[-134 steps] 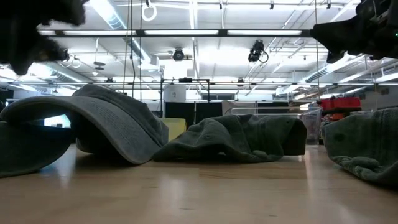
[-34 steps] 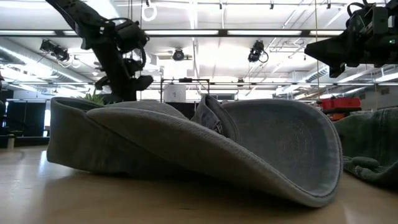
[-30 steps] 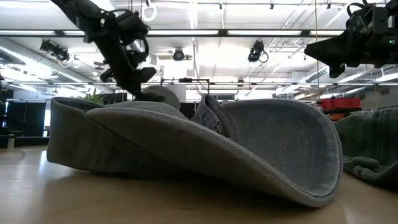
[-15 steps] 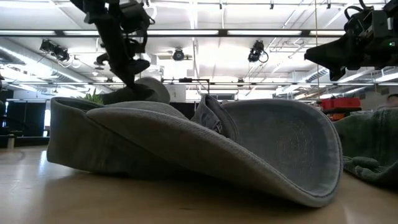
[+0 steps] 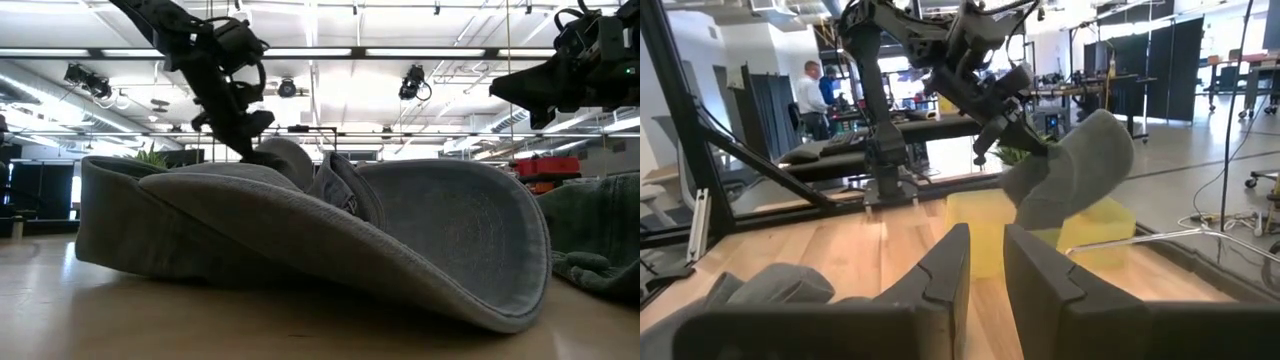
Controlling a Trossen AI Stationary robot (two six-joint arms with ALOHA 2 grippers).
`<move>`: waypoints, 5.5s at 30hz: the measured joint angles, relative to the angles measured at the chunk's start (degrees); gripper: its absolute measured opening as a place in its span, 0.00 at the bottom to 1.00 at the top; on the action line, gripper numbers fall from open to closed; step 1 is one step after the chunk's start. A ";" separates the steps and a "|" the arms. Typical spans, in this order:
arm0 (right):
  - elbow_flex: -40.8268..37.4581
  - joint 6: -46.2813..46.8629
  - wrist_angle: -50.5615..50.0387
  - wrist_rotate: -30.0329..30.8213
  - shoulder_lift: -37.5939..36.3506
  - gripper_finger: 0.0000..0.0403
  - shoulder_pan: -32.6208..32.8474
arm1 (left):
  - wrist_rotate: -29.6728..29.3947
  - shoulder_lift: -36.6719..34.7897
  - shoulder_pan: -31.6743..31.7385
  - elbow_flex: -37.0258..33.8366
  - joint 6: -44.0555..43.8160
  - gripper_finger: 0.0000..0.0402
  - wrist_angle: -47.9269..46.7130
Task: Pick & Place hat
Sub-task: Put the left gray cap into the yellow bin, then put the top gray cap into the yellow bin, then put the gray cap into the yellow bin
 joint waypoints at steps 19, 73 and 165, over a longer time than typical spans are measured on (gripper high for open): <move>0.00 0.42 -1.64 0.00 -0.02 0.18 0.02 | 14.61 11.35 0.59 -0.28 -0.27 0.02 7.40; 48.76 -3.77 -18.63 -11.06 83.31 0.45 7.34 | 14.52 -1.07 -3.17 14.73 6.66 0.38 -31.51; 87.69 1.14 -25.86 18.82 113.52 0.31 -4.46 | 5.27 -16.55 -3.13 14.72 -1.16 0.29 -38.51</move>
